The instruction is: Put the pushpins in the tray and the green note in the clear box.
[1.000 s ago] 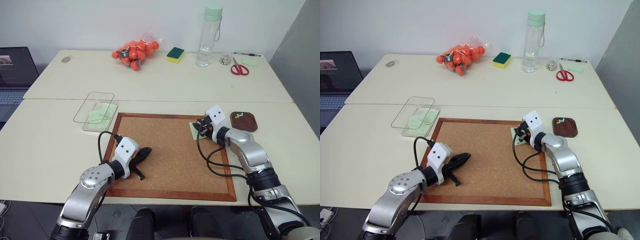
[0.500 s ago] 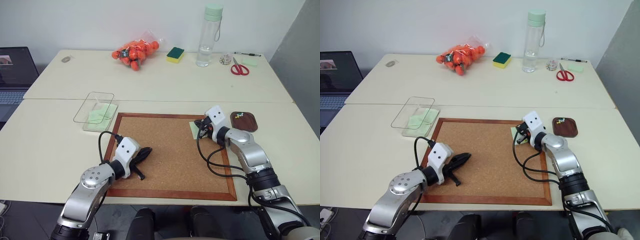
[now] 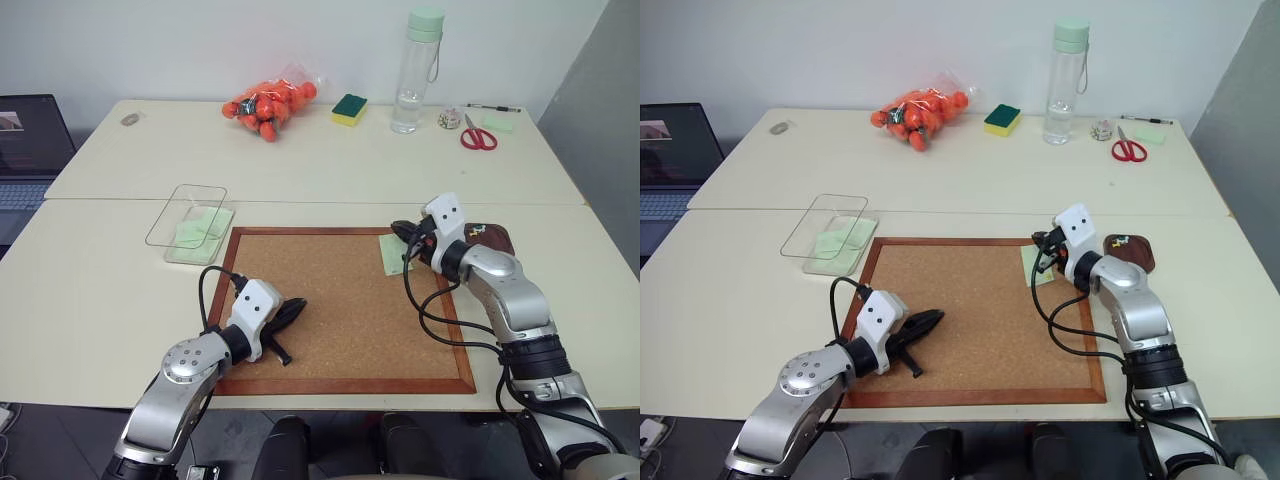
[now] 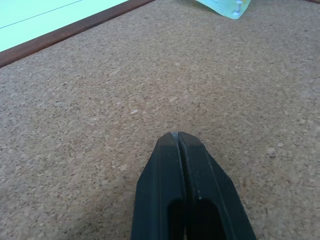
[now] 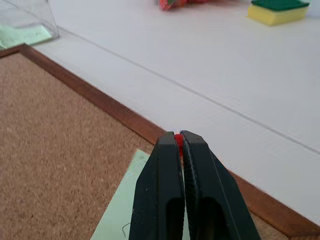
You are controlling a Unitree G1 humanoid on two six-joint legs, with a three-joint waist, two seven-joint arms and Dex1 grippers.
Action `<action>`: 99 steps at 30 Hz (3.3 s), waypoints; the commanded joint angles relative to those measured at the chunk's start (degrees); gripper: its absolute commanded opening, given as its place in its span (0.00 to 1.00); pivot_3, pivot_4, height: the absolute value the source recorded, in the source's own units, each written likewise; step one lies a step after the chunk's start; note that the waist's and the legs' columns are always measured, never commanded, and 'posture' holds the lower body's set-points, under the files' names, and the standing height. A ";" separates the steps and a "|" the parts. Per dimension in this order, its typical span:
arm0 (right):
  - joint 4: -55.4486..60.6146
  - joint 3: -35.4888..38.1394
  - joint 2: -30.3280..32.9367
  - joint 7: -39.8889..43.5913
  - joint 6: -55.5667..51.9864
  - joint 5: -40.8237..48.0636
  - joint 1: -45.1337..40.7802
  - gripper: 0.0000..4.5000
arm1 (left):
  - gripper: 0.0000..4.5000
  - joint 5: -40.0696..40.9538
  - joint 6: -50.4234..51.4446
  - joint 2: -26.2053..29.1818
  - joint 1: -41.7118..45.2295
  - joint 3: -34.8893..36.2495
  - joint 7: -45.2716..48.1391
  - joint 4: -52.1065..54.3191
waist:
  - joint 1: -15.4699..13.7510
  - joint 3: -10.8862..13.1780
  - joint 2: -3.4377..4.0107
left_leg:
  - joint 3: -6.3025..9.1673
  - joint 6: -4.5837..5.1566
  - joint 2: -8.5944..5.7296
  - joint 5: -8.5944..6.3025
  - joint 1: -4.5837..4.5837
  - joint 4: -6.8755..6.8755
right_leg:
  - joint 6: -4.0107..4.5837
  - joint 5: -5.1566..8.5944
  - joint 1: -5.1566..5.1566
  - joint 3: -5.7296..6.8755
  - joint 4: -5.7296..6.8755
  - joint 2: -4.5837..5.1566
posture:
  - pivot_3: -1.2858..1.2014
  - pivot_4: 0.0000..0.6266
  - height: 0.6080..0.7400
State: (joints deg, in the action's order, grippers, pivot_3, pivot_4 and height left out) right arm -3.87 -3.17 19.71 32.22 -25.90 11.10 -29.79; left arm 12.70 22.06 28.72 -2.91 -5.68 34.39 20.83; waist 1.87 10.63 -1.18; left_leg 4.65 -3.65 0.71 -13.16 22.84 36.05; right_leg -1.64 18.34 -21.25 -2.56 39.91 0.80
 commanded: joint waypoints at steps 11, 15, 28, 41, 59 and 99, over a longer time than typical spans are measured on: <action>3.78 8.47 5.14 -1.88 0.08 2.13 1.69 0.01 | 0.00 -0.42 -0.18 2.44 -2.03 -1.35 2.84 0.46 | -0.08 0.00 0.00 | -0.01 0.00 -0.01 0.00 0.04 -0.01 | 0.00 0.00 -0.01 0.00 -0.02 0.06 | 0.52 0.24 1.00; 1.29 12.12 8.70 -4.18 -0.26 0.83 3.77 0.01 | 0.00 -0.39 -0.79 2.85 -1.78 -1.24 3.62 0.15 | -0.05 0.00 0.00 | -0.02 0.00 -0.02 0.00 0.03 -0.02 | 0.00 0.00 0.01 0.00 -0.05 0.06 | 0.52 0.24 1.00; -9.15 14.24 12.51 -6.69 -0.54 -0.62 2.83 0.25 | 0.00 -1.21 -2.39 3.15 0.04 -2.38 5.08 -1.89 | -0.08 -0.04 0.08 | -0.07 0.01 -0.05 0.00 -0.02 0.00 | -0.01 0.00 0.04 -0.04 -0.03 -0.02 | 0.52 0.24 1.00; -9.05 15.06 12.54 -6.88 -3.70 0.48 2.99 0.87 | 0.00 -1.45 -2.64 2.79 -0.86 -2.24 4.57 -1.45 | -0.06 -0.05 0.10 | -0.07 0.01 -0.04 0.00 -0.02 0.00 | -0.01 0.00 0.06 -0.05 -0.04 0.03 | 0.52 0.24 1.00; 11.90 12.05 10.14 2.77 0.48 8.26 12.60 0.98 | 0.00 -1.89 -3.26 2.41 -0.75 -2.35 4.91 -2.30 | -0.13 -0.06 0.12 | 0.01 0.01 -0.02 0.00 -0.01 -0.01 | -0.02 0.01 0.08 0.01 -0.04 0.03 | 0.52 0.24 1.00; 3.22 -1.86 7.78 5.89 11.96 -3.82 12.72 0.01 | 0.00 -1.83 -2.83 2.18 -0.24 -2.76 4.48 -1.94 | -0.12 -0.06 0.12 | -0.01 0.05 -0.02 0.03 -0.04 0.01 | -0.15 0.05 0.10 -0.02 -0.08 0.04 | 0.52 0.24 1.00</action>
State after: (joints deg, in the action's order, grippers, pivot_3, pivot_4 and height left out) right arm -0.43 -5.51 27.23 38.30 -14.38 7.81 -16.50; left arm 11.29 18.44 31.12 -2.45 -6.97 38.30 19.52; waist 1.75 10.57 -1.06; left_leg 4.64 -3.60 0.69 -13.13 22.80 36.06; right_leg -1.77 18.38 -21.15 -2.59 39.83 0.85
